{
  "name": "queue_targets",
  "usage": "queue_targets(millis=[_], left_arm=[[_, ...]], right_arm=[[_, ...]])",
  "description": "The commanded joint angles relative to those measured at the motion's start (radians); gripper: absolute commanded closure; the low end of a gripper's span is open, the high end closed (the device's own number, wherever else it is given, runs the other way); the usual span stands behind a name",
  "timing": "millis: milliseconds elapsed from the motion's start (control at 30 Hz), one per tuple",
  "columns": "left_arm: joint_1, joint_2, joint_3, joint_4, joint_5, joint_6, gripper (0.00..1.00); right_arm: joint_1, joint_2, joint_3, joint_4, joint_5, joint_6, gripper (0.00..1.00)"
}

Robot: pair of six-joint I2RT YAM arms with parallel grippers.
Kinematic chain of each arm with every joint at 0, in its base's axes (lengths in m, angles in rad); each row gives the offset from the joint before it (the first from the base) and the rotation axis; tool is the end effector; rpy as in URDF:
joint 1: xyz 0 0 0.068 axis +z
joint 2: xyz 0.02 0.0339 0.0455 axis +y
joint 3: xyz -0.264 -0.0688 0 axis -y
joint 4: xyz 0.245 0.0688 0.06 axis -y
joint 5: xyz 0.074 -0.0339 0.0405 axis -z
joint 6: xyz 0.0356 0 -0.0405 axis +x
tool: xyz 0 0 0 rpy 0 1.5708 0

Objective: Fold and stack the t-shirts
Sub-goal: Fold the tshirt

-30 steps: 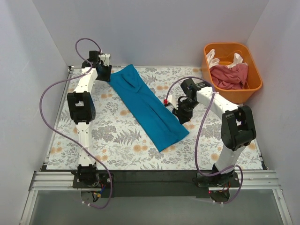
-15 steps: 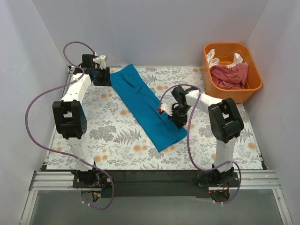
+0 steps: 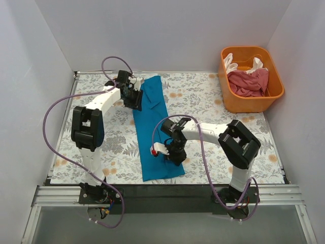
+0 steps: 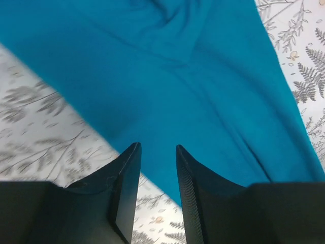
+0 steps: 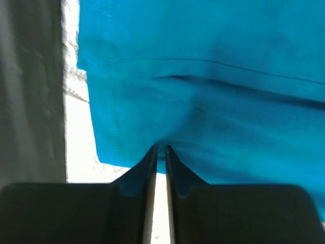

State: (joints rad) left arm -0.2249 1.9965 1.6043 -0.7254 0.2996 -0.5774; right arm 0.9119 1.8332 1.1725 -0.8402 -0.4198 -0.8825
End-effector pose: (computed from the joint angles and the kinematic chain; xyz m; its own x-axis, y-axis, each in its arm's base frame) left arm 0.4126 -0.1052 0.2186 -0.9194 -0.3247 -0.2220 -0.1943 0.8657 -0.4613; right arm 0.1882 0.2668 0.1592 0.1831 -0.9154 -0.3584 -0.9414 -0.2683 0.2043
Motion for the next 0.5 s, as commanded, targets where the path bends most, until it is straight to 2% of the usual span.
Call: queue_targets(millis=[0, 167, 300, 367, 467], left_arm=[[-0.019, 0.085, 0.049, -0.006, -0.025, -0.041, 0.68], [-0.019, 0.249, 0.216, -0.040, -0.083, -0.020, 0.70], [-0.018, 0.395, 0.412, -0.077, -0.073, -0.001, 0.70], [-0.022, 0.479, 0.556, -0.088, -0.059, 0.010, 0.70], [-0.025, 0.568, 0.687, -0.095, -0.037, 0.021, 0.69]], right_arm=[[-0.033, 0.018, 0.015, -0.013, -0.100, 0.027, 0.80], [-0.151, -0.023, 0.065, -0.033, -0.143, 0.019, 0.69], [-0.290, -0.006, 0.140, -0.028, -0.163, 0.060, 0.69], [-0.336, 0.021, 0.192, -0.027, -0.177, 0.082, 0.69], [-0.407, 0.073, 0.248, -0.026, -0.171, 0.120, 0.69]])
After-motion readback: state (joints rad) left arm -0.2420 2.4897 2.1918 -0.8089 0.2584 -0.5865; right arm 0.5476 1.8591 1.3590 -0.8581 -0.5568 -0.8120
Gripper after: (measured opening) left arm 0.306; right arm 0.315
